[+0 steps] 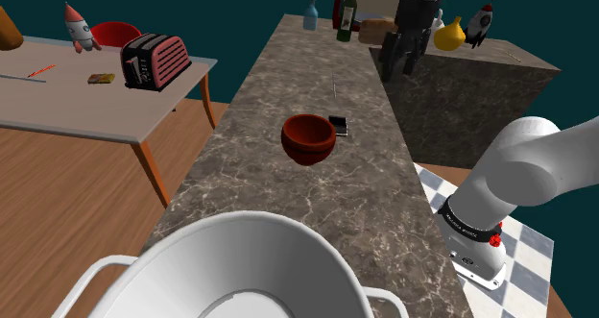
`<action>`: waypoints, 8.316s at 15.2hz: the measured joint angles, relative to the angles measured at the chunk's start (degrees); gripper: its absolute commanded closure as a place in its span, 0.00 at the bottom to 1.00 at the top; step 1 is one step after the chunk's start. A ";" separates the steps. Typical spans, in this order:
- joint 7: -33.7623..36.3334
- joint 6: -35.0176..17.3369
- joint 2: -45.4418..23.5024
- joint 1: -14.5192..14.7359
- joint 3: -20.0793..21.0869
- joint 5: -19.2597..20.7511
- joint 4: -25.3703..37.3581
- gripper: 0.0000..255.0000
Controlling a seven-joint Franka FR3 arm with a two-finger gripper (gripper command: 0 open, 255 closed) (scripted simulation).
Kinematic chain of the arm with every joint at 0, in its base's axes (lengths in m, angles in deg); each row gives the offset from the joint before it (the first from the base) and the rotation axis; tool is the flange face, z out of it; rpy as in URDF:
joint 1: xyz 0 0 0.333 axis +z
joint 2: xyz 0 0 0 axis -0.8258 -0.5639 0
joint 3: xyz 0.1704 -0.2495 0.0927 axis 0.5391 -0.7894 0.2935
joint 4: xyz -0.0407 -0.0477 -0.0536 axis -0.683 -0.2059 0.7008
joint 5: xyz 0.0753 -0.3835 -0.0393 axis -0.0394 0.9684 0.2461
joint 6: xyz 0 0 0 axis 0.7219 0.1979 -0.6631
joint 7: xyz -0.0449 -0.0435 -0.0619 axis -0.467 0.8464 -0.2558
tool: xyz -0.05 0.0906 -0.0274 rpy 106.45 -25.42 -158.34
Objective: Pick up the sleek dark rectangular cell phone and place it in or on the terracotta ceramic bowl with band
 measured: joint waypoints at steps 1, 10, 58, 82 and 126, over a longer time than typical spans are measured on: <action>0.00 0.00 0.00 0.00 0.00 0.00 0.00 0.00; 12.49 -18.64 -10.05 -4.03 2.99 -2.63 -6.22 0.00; 28.18 -36.06 -25.87 -8.79 5.17 -3.44 -4.33 1.00; 34.11 -19.47 -19.44 -6.79 8.19 -4.37 6.31 1.00; 48.94 -24.47 -21.16 -0.90 19.74 -8.34 4.80 0.00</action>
